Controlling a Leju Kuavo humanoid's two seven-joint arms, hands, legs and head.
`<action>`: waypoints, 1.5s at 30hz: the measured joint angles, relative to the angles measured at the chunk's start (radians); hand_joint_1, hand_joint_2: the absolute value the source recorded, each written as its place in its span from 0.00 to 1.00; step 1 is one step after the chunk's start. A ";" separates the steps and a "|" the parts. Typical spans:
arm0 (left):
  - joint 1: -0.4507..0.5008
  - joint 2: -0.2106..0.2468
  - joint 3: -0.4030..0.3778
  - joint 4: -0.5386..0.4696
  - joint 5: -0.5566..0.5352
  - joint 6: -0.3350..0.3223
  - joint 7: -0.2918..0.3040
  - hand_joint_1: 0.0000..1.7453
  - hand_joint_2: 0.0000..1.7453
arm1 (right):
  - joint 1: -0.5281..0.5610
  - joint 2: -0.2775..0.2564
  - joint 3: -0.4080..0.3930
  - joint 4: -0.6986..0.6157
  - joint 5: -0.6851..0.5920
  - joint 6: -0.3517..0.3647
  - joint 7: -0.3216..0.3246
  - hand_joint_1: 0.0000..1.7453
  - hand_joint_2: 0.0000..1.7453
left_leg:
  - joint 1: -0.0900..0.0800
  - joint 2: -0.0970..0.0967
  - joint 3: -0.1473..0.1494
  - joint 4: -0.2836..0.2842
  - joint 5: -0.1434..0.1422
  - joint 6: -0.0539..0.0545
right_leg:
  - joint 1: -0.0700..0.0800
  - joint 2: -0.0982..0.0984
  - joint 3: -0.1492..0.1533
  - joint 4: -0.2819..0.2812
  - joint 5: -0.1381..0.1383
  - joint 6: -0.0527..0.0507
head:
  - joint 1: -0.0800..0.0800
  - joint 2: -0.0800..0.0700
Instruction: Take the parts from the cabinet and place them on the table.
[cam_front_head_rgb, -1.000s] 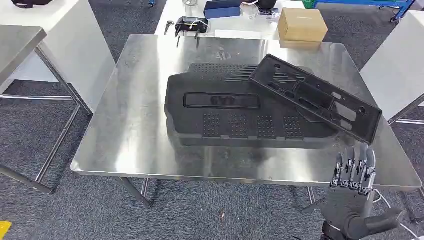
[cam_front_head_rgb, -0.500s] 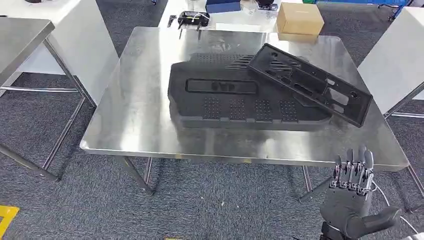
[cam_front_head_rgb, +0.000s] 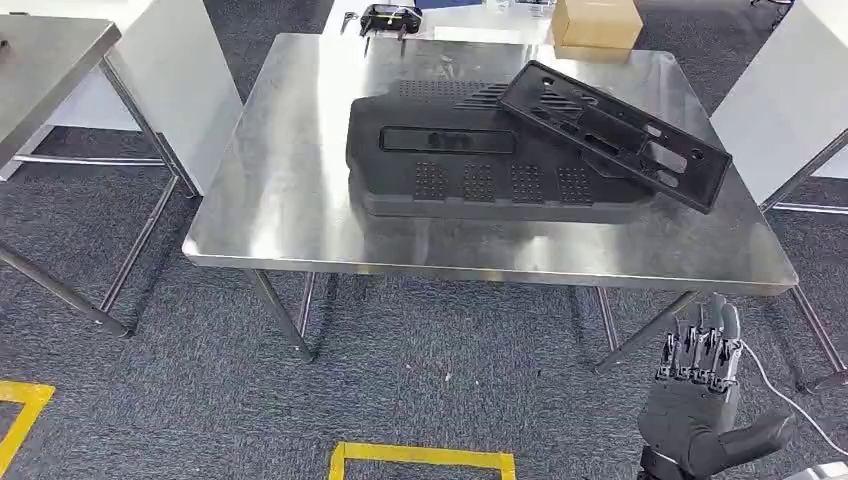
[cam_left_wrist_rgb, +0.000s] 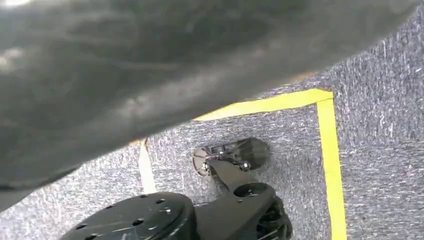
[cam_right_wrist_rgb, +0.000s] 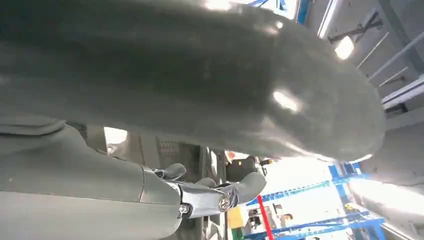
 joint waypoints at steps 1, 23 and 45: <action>0.000 0.000 0.000 0.000 0.000 0.002 0.000 0.00 0.00 | 0.002 0.000 -0.002 0.001 0.006 -0.003 -0.001 0.00 0.00 | 0.002 0.000 0.000 -0.003 0.010 -0.005 | 0.002 0.001 -0.014 -0.002 0.005 -0.002 | 0.007 0.000; 0.000 0.004 0.001 0.000 -0.003 0.002 0.002 0.00 0.00 | 0.007 0.014 -0.072 0.095 0.144 -0.055 0.051 0.00 0.00 | 0.005 -0.003 0.065 -0.001 -0.073 0.019 | -0.013 -0.002 -0.270 0.314 -0.049 -0.003 | 0.006 0.000; -0.002 -0.003 0.000 0.000 -0.044 0.010 0.013 0.00 0.00 | -0.222 0.004 -0.413 0.972 0.678 -0.209 -0.019 0.00 0.00 | 0.016 -0.016 0.166 0.016 -0.153 -0.049 | -0.002 -0.004 -0.172 0.050 0.121 -0.018 | -0.003 0.000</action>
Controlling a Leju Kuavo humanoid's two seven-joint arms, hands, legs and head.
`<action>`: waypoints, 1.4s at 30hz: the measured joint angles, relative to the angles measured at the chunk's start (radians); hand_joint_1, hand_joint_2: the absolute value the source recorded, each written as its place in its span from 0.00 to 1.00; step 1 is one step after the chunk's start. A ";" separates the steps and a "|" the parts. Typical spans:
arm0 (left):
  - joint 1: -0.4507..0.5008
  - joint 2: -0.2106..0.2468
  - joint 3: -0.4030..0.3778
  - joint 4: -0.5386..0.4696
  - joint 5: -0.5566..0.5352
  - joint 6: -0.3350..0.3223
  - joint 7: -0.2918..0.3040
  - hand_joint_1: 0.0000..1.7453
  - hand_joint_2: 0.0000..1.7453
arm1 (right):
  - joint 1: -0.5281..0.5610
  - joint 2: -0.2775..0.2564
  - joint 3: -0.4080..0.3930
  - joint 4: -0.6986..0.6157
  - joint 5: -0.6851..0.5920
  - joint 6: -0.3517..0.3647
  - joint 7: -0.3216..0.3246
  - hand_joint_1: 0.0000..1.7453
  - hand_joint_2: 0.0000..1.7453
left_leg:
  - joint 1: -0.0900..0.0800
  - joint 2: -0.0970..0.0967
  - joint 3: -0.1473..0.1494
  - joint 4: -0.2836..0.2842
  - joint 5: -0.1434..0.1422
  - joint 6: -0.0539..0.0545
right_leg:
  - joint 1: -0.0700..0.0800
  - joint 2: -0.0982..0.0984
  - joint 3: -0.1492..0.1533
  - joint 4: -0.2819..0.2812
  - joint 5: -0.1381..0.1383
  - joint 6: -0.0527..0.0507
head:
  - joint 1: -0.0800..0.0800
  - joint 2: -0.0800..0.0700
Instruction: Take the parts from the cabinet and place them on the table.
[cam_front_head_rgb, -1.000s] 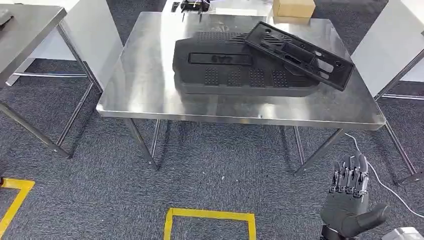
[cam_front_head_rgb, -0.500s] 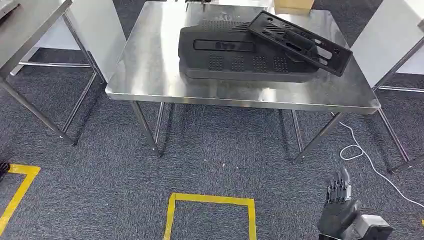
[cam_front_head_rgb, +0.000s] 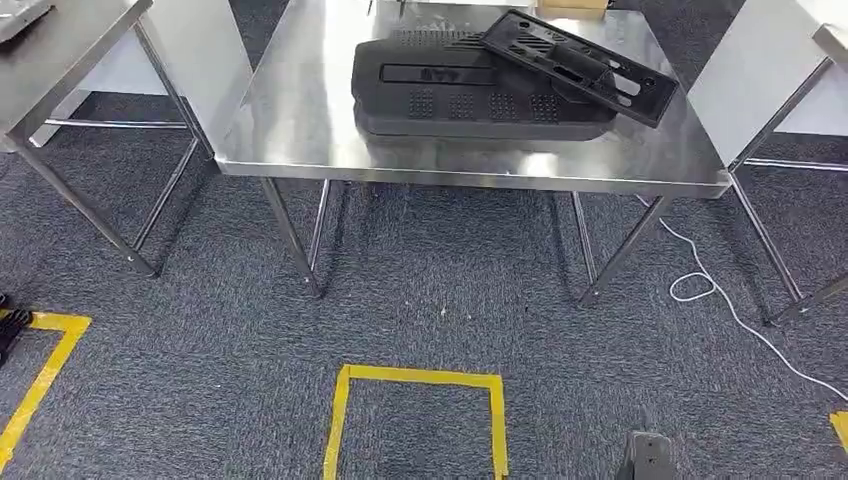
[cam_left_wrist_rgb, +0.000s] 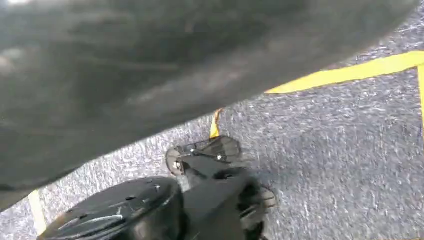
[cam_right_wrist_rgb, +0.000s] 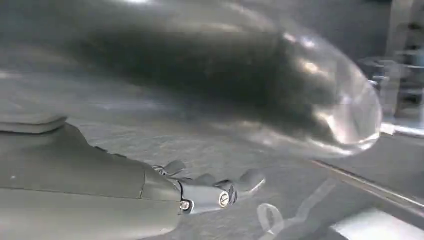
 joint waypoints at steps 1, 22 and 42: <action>-0.001 0.000 0.000 0.000 -0.001 0.001 0.002 0.00 0.00 | -0.024 -0.013 -0.018 0.066 0.022 0.000 -0.024 0.00 0.00 | -0.002 0.001 -0.010 -0.003 -0.003 0.004 | 0.000 0.000 -0.006 0.002 0.009 0.012 | -0.001 0.000; -0.006 -0.008 0.000 0.000 -0.009 0.020 0.025 0.00 0.00 | -0.170 -0.090 -0.099 0.769 0.341 -0.224 0.217 0.00 0.00 | -0.002 0.018 -0.239 0.093 0.029 0.011 | -0.005 -0.001 0.136 -0.063 -0.083 -0.034 | -0.003 0.000; -0.013 -0.012 0.008 0.000 -0.007 0.031 0.022 0.00 0.00 | -0.177 -0.084 -0.075 0.832 0.377 -0.154 0.358 0.00 0.00 | -0.013 0.022 -0.165 -0.023 0.135 0.061 | -0.005 0.003 -0.035 0.273 -0.119 0.037 | 0.009 0.000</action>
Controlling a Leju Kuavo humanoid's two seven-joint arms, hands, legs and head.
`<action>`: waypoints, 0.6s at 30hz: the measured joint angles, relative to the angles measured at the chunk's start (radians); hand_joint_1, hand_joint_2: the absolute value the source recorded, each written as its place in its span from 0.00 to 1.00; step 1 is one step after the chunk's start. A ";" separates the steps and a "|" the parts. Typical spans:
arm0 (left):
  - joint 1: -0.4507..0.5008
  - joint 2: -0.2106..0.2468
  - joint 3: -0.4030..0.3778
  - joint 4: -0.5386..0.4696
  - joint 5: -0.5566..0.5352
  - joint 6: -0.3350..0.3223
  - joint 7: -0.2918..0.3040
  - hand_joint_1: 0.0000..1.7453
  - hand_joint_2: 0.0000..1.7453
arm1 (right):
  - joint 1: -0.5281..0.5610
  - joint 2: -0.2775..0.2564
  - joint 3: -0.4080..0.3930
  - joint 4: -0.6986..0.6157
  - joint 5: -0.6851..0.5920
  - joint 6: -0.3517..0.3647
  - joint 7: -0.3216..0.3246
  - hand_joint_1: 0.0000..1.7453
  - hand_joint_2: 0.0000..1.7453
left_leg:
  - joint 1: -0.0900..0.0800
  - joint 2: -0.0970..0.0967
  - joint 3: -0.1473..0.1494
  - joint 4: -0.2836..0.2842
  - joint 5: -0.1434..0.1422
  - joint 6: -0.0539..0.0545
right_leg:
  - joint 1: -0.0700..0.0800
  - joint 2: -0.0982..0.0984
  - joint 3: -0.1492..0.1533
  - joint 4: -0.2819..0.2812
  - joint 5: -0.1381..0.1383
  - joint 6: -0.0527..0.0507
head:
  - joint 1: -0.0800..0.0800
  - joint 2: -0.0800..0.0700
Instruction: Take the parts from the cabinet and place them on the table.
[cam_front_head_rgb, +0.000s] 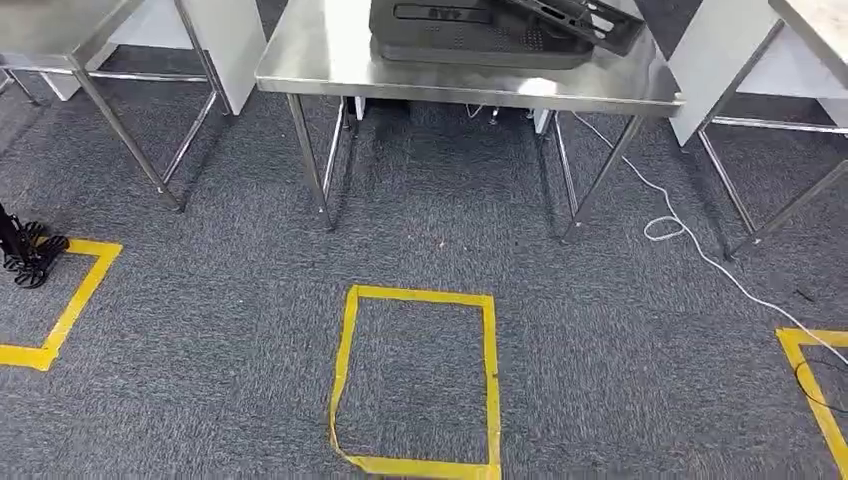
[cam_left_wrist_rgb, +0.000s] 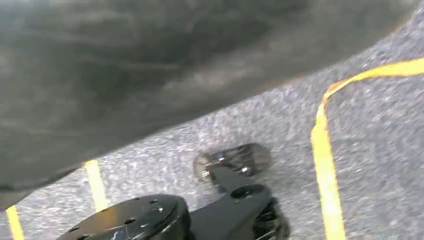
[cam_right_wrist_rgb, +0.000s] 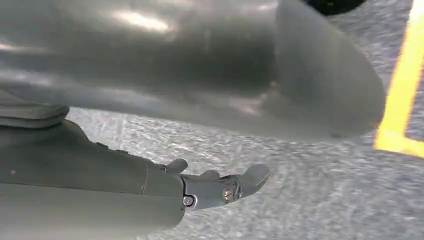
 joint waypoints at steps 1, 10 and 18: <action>0.000 0.000 0.000 0.000 0.000 0.000 0.000 0.00 0.00 | -0.001 -0.001 0.000 0.000 0.000 0.000 0.001 0.00 0.00 | 0.001 0.000 -0.017 0.000 0.014 -0.003 | 0.000 0.000 0.059 -0.068 0.022 0.005 | 0.000 0.000; 0.000 -0.002 0.002 0.000 -0.002 0.003 0.000 0.00 0.00 | -0.012 -0.002 0.003 0.000 0.003 0.000 0.002 0.00 0.00 | -0.003 0.002 -0.037 -0.003 0.057 -0.028 | 0.009 -0.001 0.253 -0.349 -0.044 -0.029 | -0.005 0.000; 0.003 -0.004 0.003 0.000 -0.003 0.024 0.006 0.00 0.00 | 0.000 -0.006 0.032 0.003 0.043 0.029 -0.011 0.00 0.00 | 0.022 -0.010 0.128 0.015 -0.104 -0.076 | 0.002 -0.006 0.144 -0.307 0.035 -0.055 | -0.015 0.000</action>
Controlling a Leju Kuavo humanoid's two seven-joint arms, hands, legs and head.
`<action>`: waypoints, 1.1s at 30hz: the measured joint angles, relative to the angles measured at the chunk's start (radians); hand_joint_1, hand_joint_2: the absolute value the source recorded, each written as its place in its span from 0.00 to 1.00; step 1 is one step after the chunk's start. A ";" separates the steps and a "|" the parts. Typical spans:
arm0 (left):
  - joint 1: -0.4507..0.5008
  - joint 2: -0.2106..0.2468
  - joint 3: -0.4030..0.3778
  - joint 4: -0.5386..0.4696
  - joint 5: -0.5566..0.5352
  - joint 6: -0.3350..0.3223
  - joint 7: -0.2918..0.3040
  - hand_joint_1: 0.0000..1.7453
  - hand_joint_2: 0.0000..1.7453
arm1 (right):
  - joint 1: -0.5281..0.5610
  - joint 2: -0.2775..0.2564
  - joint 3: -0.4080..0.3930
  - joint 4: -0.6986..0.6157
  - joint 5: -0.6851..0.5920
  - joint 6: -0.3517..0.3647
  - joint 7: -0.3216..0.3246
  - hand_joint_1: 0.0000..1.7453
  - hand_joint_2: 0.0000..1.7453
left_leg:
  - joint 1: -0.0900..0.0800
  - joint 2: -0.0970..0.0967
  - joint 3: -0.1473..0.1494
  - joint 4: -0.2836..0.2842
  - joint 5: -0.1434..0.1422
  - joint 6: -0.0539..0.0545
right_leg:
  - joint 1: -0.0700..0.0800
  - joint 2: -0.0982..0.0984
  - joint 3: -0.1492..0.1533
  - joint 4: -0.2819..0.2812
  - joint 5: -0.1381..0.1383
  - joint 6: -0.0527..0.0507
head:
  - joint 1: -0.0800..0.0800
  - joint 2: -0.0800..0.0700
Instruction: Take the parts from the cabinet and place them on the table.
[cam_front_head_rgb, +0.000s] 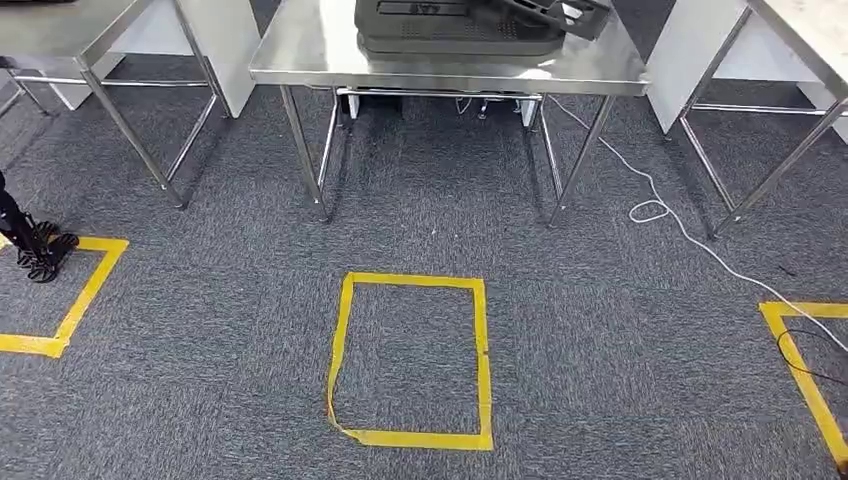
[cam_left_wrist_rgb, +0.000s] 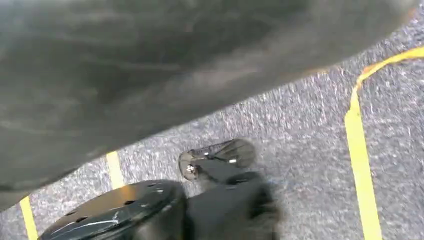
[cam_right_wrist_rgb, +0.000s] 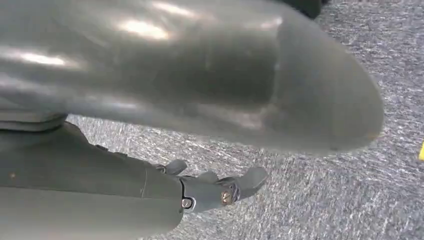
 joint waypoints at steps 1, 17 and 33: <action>0.004 0.000 0.000 0.000 0.000 0.000 0.000 0.00 0.00 | 0.000 0.000 0.000 0.001 0.000 0.000 0.000 0.00 0.00 | -0.003 -0.006 -0.018 0.016 0.024 0.020 | 0.003 0.001 -0.003 0.008 0.000 0.006 | 0.006 0.000; 0.001 -0.003 0.000 0.000 -0.001 0.021 0.007 0.00 0.00 | -0.004 -0.002 0.022 0.002 0.045 -0.003 0.000 0.00 0.00 | -0.011 -0.001 -0.078 0.000 0.064 0.036 | -0.007 0.010 -0.020 0.017 -0.006 0.038 | 0.015 0.000; 0.003 -0.004 0.001 0.000 -0.001 0.031 0.014 0.00 0.00 | 0.000 0.000 0.058 0.004 0.090 -0.024 0.011 0.00 0.00 | -0.008 -0.002 -0.076 -0.023 0.083 0.031 | -0.001 0.009 -0.029 0.016 0.006 0.021 | 0.013 0.000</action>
